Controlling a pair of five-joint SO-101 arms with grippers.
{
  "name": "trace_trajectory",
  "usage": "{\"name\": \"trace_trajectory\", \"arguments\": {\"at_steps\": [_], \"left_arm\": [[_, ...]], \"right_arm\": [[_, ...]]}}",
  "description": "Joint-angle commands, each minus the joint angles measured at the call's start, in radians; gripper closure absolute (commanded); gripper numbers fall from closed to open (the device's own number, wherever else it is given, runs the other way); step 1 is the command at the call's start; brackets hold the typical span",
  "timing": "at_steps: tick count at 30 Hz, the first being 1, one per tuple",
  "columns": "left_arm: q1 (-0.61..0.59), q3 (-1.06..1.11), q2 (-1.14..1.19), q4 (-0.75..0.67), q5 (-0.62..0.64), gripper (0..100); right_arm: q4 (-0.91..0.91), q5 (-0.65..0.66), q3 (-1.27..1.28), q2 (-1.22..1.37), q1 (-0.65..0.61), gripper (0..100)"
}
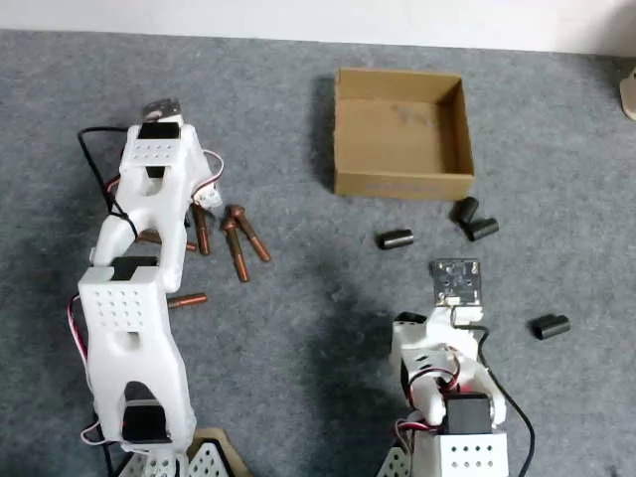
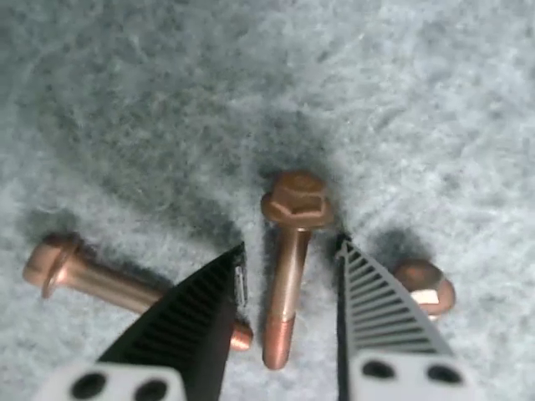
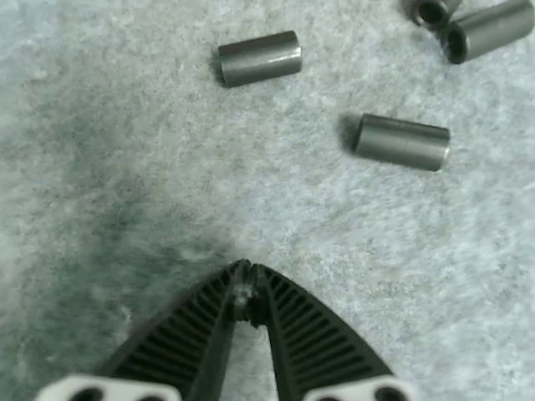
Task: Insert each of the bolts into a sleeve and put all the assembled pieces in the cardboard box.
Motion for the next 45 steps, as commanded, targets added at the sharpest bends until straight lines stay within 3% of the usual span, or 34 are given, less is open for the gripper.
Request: {"name": "trace_trajectory", "arguments": {"at_steps": [1, 7, 13, 31, 40, 45], "left_arm": [[0.025, -0.015, -0.008, 0.012, -0.021, 83], [0.025, -0.013, -0.007, 0.012, -0.018, 84], [0.025, -0.024, 0.041, 0.012, 0.049, 100], [0.021, -0.067, 0.090, 0.014, 0.043, 99], [0.022, -0.062, 0.090, 0.020, 0.043, 99], [0.022, -0.062, 0.090, 0.020, 0.043, 99]], "right_arm": [[-0.004, -0.006, 0.137, -0.015, 0.015, 99.4], [-0.004, -0.006, 0.137, -0.015, 0.015, 99.4], [-0.002, -0.006, 0.137, -0.015, 0.015, 99.4], [-0.039, -0.009, 0.137, -0.016, 0.016, 99.4], [-0.073, -0.006, 0.136, -0.008, 0.120, 99.4], [-0.062, -0.023, 0.079, -0.007, 0.245, 99.5]]}}
